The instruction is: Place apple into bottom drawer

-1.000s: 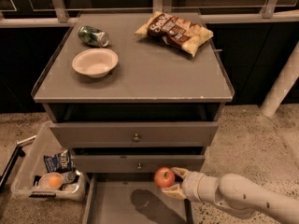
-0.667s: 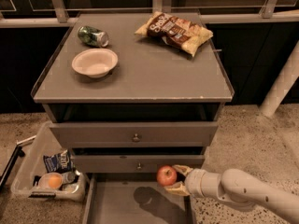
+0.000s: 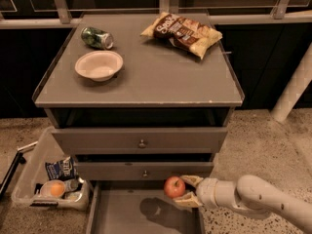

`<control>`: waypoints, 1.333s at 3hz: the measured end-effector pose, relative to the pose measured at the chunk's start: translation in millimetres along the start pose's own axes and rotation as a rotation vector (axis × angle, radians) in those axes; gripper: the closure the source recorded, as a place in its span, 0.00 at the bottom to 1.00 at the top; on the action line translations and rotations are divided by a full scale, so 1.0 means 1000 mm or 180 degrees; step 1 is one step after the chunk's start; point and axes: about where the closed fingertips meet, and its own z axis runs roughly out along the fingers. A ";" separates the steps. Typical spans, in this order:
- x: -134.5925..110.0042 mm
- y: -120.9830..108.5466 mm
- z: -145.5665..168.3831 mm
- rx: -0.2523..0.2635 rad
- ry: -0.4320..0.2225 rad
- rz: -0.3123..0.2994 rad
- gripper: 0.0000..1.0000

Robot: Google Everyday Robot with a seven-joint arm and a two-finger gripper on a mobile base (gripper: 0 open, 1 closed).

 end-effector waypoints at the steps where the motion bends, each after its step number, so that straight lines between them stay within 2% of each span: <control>1: 0.015 0.003 0.018 0.0001 0.0041 0.0086 1.00; 2: 0.054 0.012 0.059 0.0051 0.0248 0.0240 1.00; 3: 0.091 0.021 0.095 0.0093 0.0422 0.0306 1.00; 4: 0.121 0.028 0.124 0.0137 0.0469 0.0314 1.00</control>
Offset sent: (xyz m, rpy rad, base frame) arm 0.0058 0.0266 -0.1472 -0.1239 0.1289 -0.1466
